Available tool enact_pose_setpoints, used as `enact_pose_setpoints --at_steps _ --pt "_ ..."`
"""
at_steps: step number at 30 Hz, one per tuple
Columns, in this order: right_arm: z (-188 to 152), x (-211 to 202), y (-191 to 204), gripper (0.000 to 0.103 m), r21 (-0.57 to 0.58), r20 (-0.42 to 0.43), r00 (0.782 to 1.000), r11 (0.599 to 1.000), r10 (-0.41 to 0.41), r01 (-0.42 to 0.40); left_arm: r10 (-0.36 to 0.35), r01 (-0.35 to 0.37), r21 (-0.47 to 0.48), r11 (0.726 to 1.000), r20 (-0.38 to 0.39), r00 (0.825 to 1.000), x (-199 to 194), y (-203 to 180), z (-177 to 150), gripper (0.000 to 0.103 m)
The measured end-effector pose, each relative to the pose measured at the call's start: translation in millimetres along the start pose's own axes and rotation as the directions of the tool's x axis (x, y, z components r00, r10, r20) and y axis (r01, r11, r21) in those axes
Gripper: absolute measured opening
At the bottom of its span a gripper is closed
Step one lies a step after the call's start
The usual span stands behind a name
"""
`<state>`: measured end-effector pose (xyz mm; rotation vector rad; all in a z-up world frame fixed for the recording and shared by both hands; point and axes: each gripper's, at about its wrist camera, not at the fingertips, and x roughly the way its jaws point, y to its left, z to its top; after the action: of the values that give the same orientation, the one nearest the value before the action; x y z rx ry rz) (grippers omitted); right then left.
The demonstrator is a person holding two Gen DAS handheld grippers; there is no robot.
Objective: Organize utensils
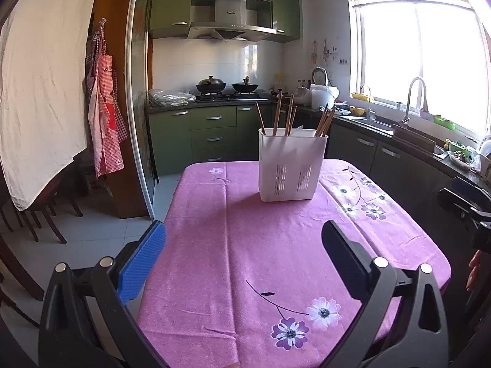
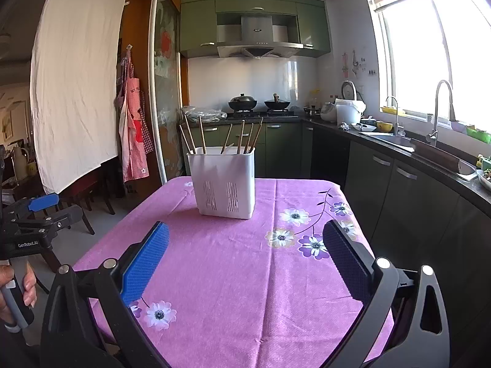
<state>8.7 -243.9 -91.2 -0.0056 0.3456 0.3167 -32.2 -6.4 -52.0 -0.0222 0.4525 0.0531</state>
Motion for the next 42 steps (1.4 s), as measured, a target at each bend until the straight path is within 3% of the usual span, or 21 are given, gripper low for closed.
enact_pose_setpoints --at_steps 42 --pt "-8.7 12.1 2.4 0.098 -0.020 -0.036 0.999 1.000 0.008 -0.009 0.015 -0.011 0.046 0.999 -0.074 0.997 15.3 -9.5 0.1 0.096"
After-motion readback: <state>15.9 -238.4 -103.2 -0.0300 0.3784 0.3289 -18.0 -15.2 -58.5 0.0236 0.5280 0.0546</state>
